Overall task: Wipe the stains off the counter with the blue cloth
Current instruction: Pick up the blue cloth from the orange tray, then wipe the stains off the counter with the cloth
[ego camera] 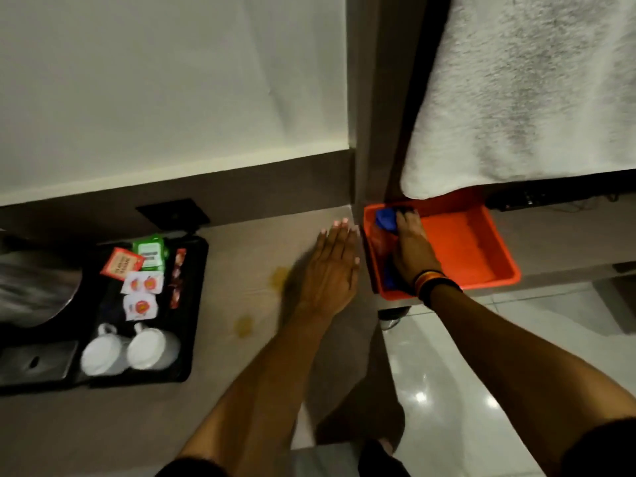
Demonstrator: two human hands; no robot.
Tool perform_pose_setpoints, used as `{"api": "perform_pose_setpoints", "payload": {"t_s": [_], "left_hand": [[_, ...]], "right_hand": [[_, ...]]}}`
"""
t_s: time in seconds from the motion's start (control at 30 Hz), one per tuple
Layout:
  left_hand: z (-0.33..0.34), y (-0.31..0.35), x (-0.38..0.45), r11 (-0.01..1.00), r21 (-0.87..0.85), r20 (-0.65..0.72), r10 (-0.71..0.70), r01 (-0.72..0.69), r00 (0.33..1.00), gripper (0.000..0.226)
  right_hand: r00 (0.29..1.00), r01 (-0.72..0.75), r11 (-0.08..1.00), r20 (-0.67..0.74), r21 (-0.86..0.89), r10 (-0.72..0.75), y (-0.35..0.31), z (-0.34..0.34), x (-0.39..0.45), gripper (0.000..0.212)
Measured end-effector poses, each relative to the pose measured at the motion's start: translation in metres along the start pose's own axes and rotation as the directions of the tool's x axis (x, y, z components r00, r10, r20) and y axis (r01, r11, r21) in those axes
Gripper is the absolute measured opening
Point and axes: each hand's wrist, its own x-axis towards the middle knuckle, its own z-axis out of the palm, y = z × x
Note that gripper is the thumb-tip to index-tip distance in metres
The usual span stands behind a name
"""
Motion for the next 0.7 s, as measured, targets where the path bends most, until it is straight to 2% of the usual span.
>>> {"api": "perform_pose_setpoints", "payload": {"t_s": [0.1, 0.17, 0.27, 0.4, 0.5, 0.7], "left_hand": [[-0.015, -0.023, -0.03, 0.999, -0.054, -0.026, 0.007, -0.009, 1.0, 0.063], [-0.024, -0.038, -0.058, 0.999, -0.028, -0.059, 0.014, -0.016, 0.998, 0.061], [-0.038, -0.061, -0.102, 0.999, 0.004, 0.013, 0.042, -0.042, 0.999, 0.063], [-0.056, -0.094, -0.178, 0.991, -0.038, 0.022, 0.129, -0.129, 0.991, 0.063], [-0.055, -0.128, -0.234, 0.976, -0.068, 0.002, 0.205, -0.204, 0.979, 0.063], [-0.028, -0.195, -0.315, 0.951, -0.078, 0.146, 0.306, -0.298, 0.941, 0.063]], "right_hand": [[0.997, 0.002, 1.0, -0.081, -0.031, -0.005, -0.028, -0.004, -0.037, 0.069], [0.991, -0.024, 0.999, -0.132, -0.041, 0.018, -0.052, 0.005, -0.07, 0.068], [0.981, -0.101, 0.995, -0.17, -0.026, 0.095, -0.092, 0.026, -0.12, 0.067], [0.957, -0.234, 0.972, -0.174, 0.005, 0.232, -0.142, 0.067, -0.187, 0.07], [0.939, -0.287, 0.958, -0.205, -0.031, 0.275, -0.166, 0.094, -0.225, 0.068], [0.854, -0.474, 0.879, -0.219, 0.052, 0.473, -0.187, 0.143, -0.26, 0.06]]}}
